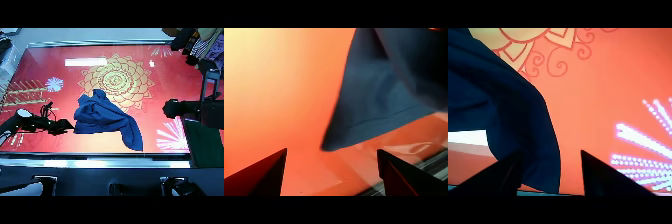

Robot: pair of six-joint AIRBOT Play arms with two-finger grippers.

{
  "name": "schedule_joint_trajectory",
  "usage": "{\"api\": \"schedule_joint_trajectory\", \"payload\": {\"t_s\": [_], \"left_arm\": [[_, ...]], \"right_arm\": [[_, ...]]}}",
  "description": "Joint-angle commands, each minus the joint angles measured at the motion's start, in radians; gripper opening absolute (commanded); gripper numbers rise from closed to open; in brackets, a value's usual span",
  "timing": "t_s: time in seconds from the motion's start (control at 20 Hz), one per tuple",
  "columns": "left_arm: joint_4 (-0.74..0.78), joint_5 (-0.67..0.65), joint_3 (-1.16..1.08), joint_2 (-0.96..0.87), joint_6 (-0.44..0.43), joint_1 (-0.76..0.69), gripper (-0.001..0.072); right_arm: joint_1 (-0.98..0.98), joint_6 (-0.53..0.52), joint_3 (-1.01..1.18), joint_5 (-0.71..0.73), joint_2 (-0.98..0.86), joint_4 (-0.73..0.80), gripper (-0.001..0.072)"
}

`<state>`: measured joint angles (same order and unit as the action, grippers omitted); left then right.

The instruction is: Fold the clothes and pants, and hang the long-sleeved shirts on hangers.

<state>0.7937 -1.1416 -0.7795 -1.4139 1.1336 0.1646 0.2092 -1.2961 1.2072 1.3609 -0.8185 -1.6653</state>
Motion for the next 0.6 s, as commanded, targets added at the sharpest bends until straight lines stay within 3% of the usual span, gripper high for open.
{"api": "schedule_joint_trajectory", "payload": {"t_s": [0.0, 0.1, 0.15, 0.25, 0.3, 0.5, 0.55], "left_arm": [[-0.153, 0.035, 0.012, -0.074, -0.106, -0.001, 0.0634], [-0.2, 0.05, 0.012, -0.107, -0.122, -0.019, 0.059], [-0.2, 0.05, 0.012, -0.124, -0.122, -0.039, 0.0542], [-0.2, 0.045, 0.012, -0.146, -0.125, -0.072, 0.0112], [-0.2, 0.046, 0.012, -0.146, -0.13, -0.084, 0.0015], [-0.2, 0.013, 0.012, -0.132, -0.132, -0.077, 0.0015], [-0.199, 0.003, 0.012, -0.127, -0.131, -0.074, 0.0015]], "right_arm": [[0.001, 0.03, 0.0, 0.0, -0.001, -0.048, 0.043], [0.001, 0.033, 0.0, -0.002, -0.001, -0.063, 0.0436], [0.001, 0.042, 0.0, -0.005, -0.001, -0.062, 0.049], [0.0, 0.081, 0.0, -0.008, -0.001, -0.001, 0.0499], [0.0, 0.13, 0.002, -0.009, -0.001, 0.073, 0.0499], [-0.003, 0.476, 0.002, 0.017, -0.024, 0.566, 0.0481], [-0.037, 0.508, 0.002, 0.004, -0.05, 0.59, 0.048]]}}
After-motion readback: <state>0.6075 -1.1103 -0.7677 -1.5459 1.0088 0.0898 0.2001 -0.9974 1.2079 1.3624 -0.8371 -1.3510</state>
